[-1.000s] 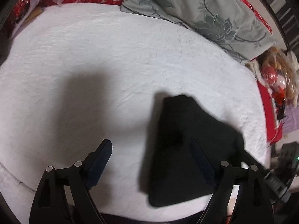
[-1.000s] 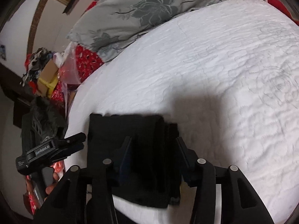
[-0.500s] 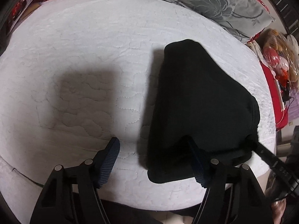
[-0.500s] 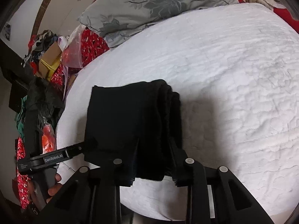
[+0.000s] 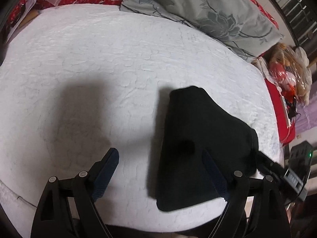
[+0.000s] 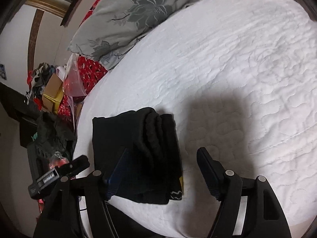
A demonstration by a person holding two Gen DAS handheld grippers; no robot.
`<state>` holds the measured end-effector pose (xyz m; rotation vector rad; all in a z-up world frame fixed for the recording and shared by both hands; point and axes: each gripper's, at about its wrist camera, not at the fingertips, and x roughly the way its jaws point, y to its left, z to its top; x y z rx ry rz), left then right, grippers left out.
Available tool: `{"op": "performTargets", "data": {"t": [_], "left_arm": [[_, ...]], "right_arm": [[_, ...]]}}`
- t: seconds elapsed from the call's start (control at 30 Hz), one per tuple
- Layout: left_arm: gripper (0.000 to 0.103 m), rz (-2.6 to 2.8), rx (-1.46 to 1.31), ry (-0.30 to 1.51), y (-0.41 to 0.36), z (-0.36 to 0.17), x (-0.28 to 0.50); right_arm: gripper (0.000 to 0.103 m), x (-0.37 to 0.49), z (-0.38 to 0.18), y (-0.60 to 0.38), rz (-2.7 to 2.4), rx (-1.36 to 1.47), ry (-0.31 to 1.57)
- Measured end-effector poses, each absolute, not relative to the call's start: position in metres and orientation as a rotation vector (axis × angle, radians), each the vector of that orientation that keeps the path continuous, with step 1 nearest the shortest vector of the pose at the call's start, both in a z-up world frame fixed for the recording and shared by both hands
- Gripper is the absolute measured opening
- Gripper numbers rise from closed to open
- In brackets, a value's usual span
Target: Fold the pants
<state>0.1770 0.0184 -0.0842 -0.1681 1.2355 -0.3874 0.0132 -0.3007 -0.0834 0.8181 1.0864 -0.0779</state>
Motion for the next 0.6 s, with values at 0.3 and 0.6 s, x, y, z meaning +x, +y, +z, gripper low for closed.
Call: {"op": "performTargets", "data": {"t": [0.3,0.6], "left_arm": [[0.097,-0.432,-0.156,1.285,0.003,-0.120,0.196],[0.093,-0.422,-0.059,1.259,-0.023,-0.135,0.207]], "right_arm": [[0.074,0.033,-0.109,-0.290,0.073,0.822,1.083],[0.057,0.035,-0.113,-0.283,0.107,0.779,1.081]]}}
